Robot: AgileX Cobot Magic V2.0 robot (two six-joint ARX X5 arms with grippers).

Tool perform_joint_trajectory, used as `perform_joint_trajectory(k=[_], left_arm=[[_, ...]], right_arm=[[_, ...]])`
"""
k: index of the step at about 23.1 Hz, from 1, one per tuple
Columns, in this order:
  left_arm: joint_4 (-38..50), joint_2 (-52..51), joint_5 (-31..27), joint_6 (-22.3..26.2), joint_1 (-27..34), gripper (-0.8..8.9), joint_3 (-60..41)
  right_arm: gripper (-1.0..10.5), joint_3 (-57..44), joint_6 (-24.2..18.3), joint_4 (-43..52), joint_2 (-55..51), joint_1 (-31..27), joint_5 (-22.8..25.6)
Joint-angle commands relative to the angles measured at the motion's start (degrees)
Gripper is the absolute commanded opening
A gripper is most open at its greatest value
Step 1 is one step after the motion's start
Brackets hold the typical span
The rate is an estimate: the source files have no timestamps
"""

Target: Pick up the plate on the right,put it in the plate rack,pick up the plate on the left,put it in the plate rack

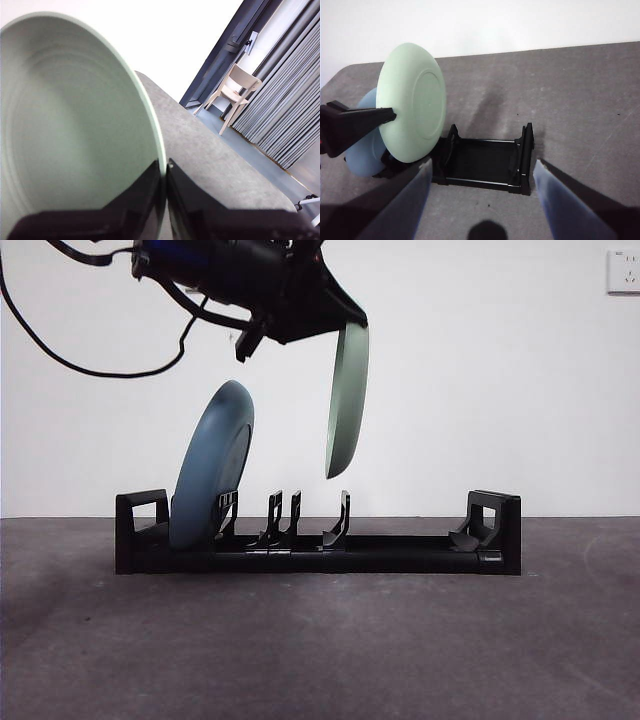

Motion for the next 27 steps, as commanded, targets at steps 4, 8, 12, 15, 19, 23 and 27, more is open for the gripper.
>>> perform_joint_trajectory(k=[4, 8, 12, 15, 19, 23, 27], left_arm=[[-0.57, 2.78, 0.09, 0.48, 1.40, -0.09, 0.39], [-1.60, 3.63, 0.02, 0.61, 1.44, -0.09, 0.39], [-3.54, 4.72, 0.02, 3.21, 1.40, -0.08, 0.39], [-5.79, 5.14, -0.07, 6.45, 1.16, 0.00, 0.39], [-9.01, 5.14, -1.79, 10.56, 0.87, 0.01, 0.39], [-9.68, 5.14, -1.90, 11.04, 0.76, 0.77, 0.39], [-9.94, 5.16, -3.23, 11.04, 0.33, 2.85, 0.39]], right_arm=[[3.4, -0.44, -1.44, 0.39, 1.33, -0.02, 0.20], [3.4, -0.44, -1.46, 0.76, 2.38, -0.02, 0.17], [3.4, -0.44, -1.46, 1.66, 3.41, -0.02, 0.15], [3.4, -0.44, -1.49, 1.64, 3.96, -0.02, 0.13], [3.4, -0.44, -1.49, 1.66, 4.20, -0.02, 0.15], [3.4, -0.44, -1.49, 1.64, 4.20, -0.02, 0.15], [3.4, -0.44, -1.49, 1.64, 4.20, -0.02, 0.15]])
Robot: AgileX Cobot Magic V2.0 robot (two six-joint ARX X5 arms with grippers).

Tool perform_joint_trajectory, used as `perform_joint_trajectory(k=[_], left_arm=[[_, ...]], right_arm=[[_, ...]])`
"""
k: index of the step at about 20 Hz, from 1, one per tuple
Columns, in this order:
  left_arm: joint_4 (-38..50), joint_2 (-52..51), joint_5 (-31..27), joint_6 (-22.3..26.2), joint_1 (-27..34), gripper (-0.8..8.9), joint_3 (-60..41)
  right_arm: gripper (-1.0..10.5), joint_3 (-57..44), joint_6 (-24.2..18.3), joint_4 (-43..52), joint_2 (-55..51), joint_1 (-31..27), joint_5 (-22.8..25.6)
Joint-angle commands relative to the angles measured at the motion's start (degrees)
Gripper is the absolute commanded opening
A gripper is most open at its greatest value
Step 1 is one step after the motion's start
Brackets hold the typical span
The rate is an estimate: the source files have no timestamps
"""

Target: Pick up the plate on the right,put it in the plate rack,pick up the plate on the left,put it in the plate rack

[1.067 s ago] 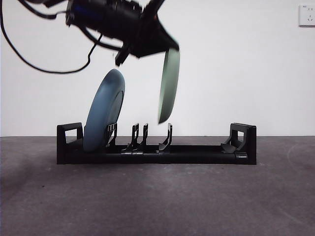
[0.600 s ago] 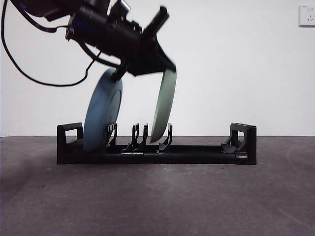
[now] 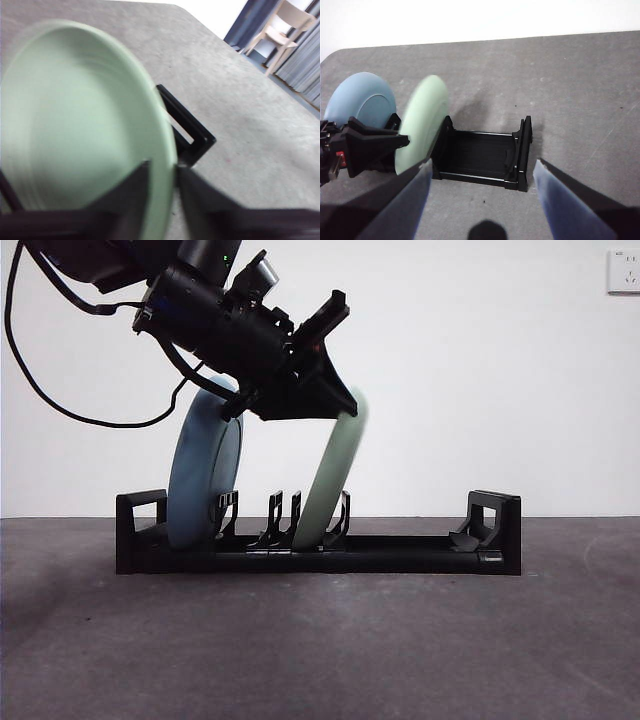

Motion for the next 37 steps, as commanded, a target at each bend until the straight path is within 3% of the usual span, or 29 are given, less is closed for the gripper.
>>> perform_joint_trajectory(k=[1, 10, 11, 13, 14, 18, 26, 29, 33, 37], left_arm=[[0.11, 0.22, -0.77, 1.31, -0.42, 2.86, 0.17], [0.04, -3.30, 4.70, 1.68, -1.95, 2.76, 0.22], [-0.28, -4.48, 6.10, 2.45, -2.38, 2.42, 0.22], [-2.40, -7.30, 7.28, 5.27, -3.06, 0.61, 0.22], [-4.31, -9.18, 7.23, 7.65, -3.48, -0.29, 0.22], [-13.38, -16.90, 2.54, 14.45, -5.66, -0.08, 0.22], [-38.73, -34.03, -18.47, 25.55, -6.97, -0.08, 0.15], [-42.27, -42.84, -19.93, 25.68, -3.15, -0.08, -3.13], [-41.42, -57.72, -20.20, 24.92, 1.51, -0.08, -15.34], [-41.27, -74.99, -21.68, 19.98, 3.37, -0.08, -29.29]], right_arm=[[3.4, -0.44, -0.35, 0.33, 0.02, -0.02, 0.17], [3.0, -0.44, -0.33, 0.11, 0.02, -0.02, 0.11], [2.3, -0.44, -0.31, -0.04, 0.02, -0.02, 0.13], [0.2, -0.44, -0.35, -0.31, 0.02, -0.02, 0.17], [-0.2, -0.44, -0.50, -0.33, 0.00, -0.02, 0.15], [-0.1, -0.44, -0.72, -1.05, 0.00, -0.02, 0.15], [-0.1, -1.53, -3.15, -4.83, -3.04, 0.20, 0.46], [-0.1, -6.12, -3.28, -3.61, -9.94, 0.22, 4.68], [-0.1, -15.93, -3.15, -3.10, -22.16, 0.20, 6.97], [-0.1, -25.29, 1.38, -3.26, -33.64, 0.20, 8.17]])
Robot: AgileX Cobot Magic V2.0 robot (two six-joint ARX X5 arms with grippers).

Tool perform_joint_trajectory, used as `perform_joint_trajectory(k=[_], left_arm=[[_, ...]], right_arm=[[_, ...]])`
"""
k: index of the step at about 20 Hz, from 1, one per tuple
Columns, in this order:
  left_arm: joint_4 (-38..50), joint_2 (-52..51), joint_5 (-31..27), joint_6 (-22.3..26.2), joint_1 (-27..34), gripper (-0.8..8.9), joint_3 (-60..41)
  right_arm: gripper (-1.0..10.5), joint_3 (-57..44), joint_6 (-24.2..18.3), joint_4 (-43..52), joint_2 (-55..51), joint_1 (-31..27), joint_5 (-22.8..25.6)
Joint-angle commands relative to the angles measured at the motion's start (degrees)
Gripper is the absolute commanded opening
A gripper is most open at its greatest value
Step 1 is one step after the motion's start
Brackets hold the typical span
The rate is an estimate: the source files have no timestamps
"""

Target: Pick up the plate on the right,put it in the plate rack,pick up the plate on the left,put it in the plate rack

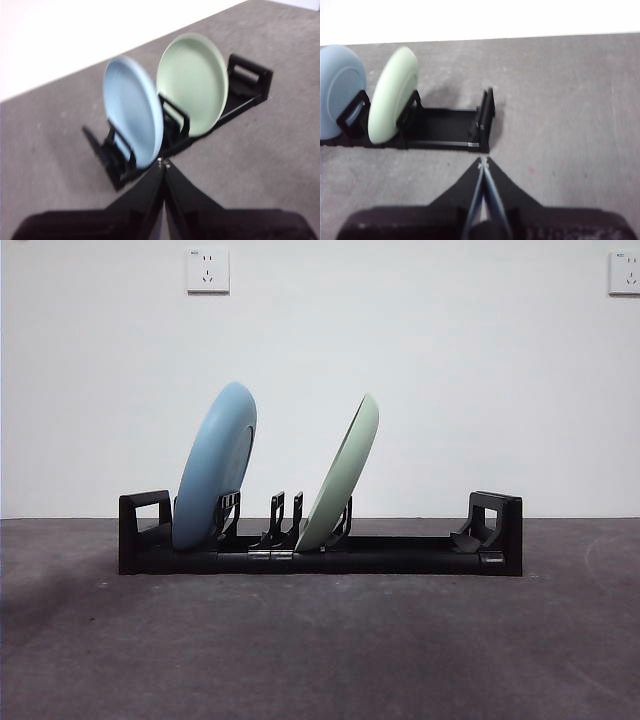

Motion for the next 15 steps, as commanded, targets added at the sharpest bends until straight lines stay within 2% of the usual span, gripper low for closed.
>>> perform_joint_trajectory(k=[1, 3, 5, 6, 7, 8, 9, 10, 15], left_arm=[[0.59, -8.37, -0.35, -3.43, 0.31, -0.08, -5.01], [-0.22, -12.41, -1.42, -3.76, 0.28, -0.03, -5.46], [-0.87, -13.44, -1.44, -3.74, 0.31, -0.03, -5.46], [-1.25, -13.40, -1.42, -3.74, 0.31, -0.03, -5.46], [-1.66, -13.38, -1.42, -3.74, 0.31, -0.03, -5.46], [-2.01, -13.35, -1.36, -3.74, 0.31, -0.03, -5.46], [-2.27, -13.35, -1.36, -3.74, 0.31, -0.03, -5.46], [-2.71, -13.35, -1.40, -3.74, 0.31, -0.03, -5.46], [-4.48, -13.35, -1.33, -3.74, 0.28, -0.03, -5.46]], right_arm=[[-0.1, -3.04, 4.52, 0.02, -3.34, 0.09, 0.94], [0.0, -3.06, 9.66, -0.52, -3.56, 0.09, 3.08], [0.0, -3.04, 17.07, -0.66, -3.04, 0.09, 2.99], [0.0, -3.04, 18.51, -0.59, -2.89, 0.09, 2.71], [0.0, -3.04, 25.55, -0.11, -2.82, 0.09, 2.67], [0.0, -3.02, 38.21, 0.55, -2.80, 0.09, 2.69], [0.0, -3.02, 43.50, 0.52, -2.58, 0.09, 2.73], [0.0, -3.02, 44.72, 0.46, -2.45, 0.09, 2.73], [0.0, -3.02, 43.87, 0.46, -2.43, 0.09, 2.75]])
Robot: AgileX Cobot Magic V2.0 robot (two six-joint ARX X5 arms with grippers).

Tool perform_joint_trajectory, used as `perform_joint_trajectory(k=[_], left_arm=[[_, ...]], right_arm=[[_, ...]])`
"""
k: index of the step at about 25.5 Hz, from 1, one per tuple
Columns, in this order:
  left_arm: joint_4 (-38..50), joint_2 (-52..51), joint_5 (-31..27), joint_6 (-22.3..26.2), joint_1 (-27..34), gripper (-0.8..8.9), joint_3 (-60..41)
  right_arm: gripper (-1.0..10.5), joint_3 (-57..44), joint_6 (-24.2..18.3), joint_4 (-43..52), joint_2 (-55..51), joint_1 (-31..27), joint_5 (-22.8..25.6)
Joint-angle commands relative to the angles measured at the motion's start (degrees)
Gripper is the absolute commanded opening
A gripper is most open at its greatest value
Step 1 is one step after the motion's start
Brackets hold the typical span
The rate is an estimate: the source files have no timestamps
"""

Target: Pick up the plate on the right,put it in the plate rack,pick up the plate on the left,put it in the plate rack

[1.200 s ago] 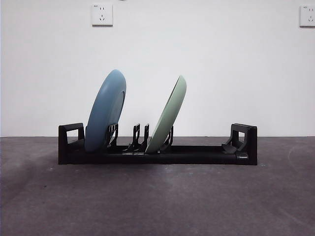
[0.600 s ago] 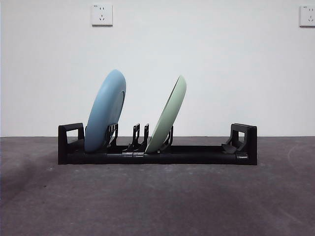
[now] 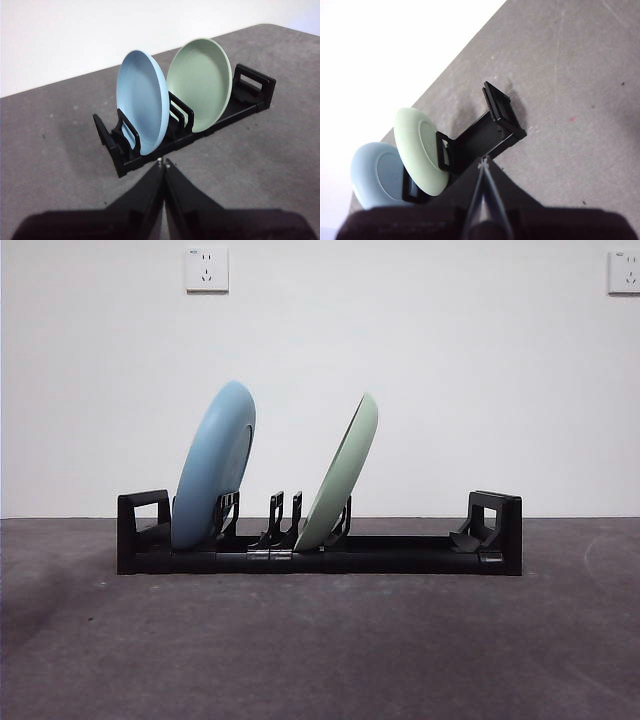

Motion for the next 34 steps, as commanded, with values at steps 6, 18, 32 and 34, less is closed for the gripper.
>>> perform_joint_trajectory(k=[6, 18, 32, 34], left_arm=[[-0.74, -1.40, -0.07, 1.70, 0.96, -0.03, -0.35], [18.73, -13.29, 4.52, 2.58, 13.00, -0.03, -18.60], [24.57, -17.46, 9.05, 2.40, 19.41, -0.03, -32.17], [24.61, -17.46, 8.85, 2.40, 19.45, -0.03, -33.20]], right_arm=[[0.0, -0.46, 1.46, 0.35, 0.07, 0.09, 0.00], [0.0, -0.46, 1.46, 0.35, 0.07, 0.09, 0.04], [0.0, -0.46, 1.46, 0.33, 0.07, 0.09, 0.02], [0.0, -0.46, 1.46, 0.33, 0.07, 0.09, 0.04]])
